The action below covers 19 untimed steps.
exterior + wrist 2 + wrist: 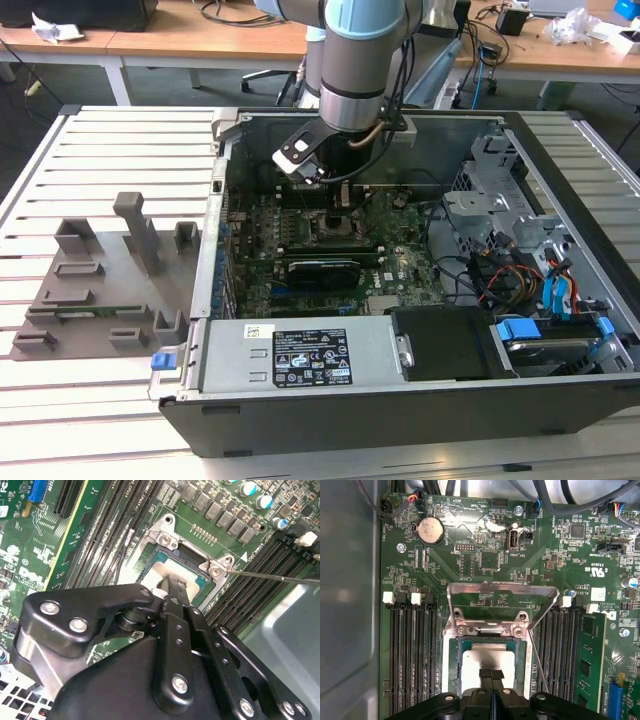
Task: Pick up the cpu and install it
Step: 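Place the cpu into insertion slot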
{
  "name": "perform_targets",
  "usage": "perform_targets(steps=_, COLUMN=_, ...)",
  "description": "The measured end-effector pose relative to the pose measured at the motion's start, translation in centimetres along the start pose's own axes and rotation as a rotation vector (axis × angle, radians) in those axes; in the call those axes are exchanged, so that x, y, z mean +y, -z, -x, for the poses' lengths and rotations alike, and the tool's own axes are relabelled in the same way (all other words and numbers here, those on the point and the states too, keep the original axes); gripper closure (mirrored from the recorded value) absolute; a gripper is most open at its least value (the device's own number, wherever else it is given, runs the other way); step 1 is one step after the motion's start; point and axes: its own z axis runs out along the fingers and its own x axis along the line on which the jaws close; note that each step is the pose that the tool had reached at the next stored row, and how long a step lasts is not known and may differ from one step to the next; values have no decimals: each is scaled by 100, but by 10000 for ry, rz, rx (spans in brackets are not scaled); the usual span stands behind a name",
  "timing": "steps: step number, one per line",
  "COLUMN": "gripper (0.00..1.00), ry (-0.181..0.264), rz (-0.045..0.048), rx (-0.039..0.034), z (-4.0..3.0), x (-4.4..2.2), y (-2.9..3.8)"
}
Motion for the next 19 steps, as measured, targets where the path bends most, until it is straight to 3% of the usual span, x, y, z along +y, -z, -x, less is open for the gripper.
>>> perform_targets(steps=4, gripper=89, ry=18, rz=-6, rx=-8, z=0, x=3, y=-29)
perform_targets(steps=7, gripper=89, ry=20, rz=-3, rx=0, z=1, x=61, y=-35)
perform_targets(steps=9, gripper=89, ry=19, rz=7, rx=15, z=-1, x=64, y=-25)
perform_targets(steps=10, gripper=89, ry=20, rz=2, rx=9, z=1, x=62, y=9)
perform_targets(steps=15, gripper=89, ry=20, rz=-3, rx=1, z=20, x=51, y=323)
perform_targets(steps=19, gripper=89, ry=20, rz=-3, rx=2, z=30, x=45, y=499)
